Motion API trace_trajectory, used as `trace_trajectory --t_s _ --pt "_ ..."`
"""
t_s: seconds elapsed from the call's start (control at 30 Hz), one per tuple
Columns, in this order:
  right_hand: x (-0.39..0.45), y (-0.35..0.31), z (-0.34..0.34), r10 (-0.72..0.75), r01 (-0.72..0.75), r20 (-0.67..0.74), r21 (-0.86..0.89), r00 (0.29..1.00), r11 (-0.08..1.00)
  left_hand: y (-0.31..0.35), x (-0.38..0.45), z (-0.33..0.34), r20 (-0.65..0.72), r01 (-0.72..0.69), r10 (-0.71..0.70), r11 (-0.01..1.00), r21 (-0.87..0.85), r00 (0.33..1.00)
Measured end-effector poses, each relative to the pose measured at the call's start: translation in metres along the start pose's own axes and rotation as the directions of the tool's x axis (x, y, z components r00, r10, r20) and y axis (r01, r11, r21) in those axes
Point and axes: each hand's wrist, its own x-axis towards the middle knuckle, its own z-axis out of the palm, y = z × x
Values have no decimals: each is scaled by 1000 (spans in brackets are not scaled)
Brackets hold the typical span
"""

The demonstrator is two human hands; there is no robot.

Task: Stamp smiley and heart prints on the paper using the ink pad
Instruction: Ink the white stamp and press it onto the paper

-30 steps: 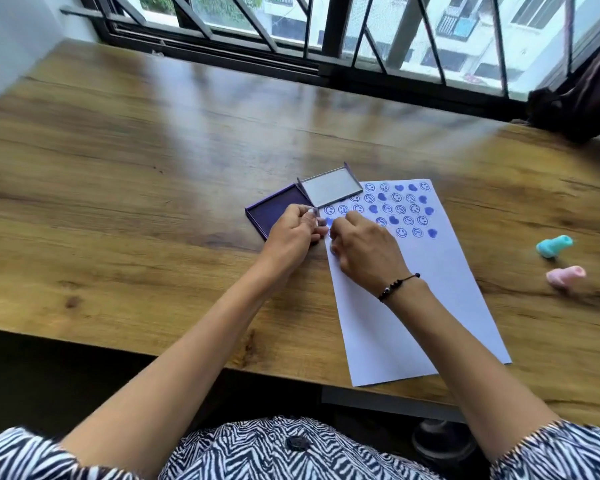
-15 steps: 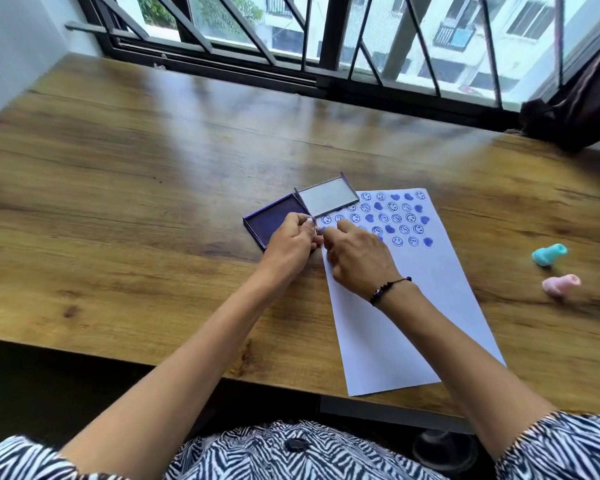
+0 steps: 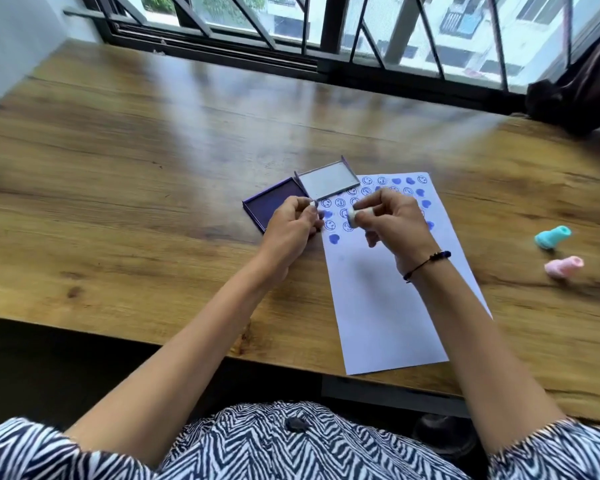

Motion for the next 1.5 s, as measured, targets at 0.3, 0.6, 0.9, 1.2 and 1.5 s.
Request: trace_trajectory --t_s 0.3,0.6,0.9,1.2,1.5 --pt "-15 0 7 -97 98 -13 98 995 990 0 -12 8 87 -26 44 981 -194 995" --pt "-32 12 -2 -173 182 -190 34 966 983 6 -18 34 175 -25 54 986 -165 983" --pt "-28 21 -50 -206 157 -291 -186 934 970 13 -10 82 324 10 15 997 -77 946" --pt "20 51 -142 -214 -183 -329 -842 920 507 22 -2 144 341 100 -49 986 -133 939" --pt "-23 60 -185 -296 -399 -578 -776 761 488 6 -3 152 425 110 -48 986 -122 904"
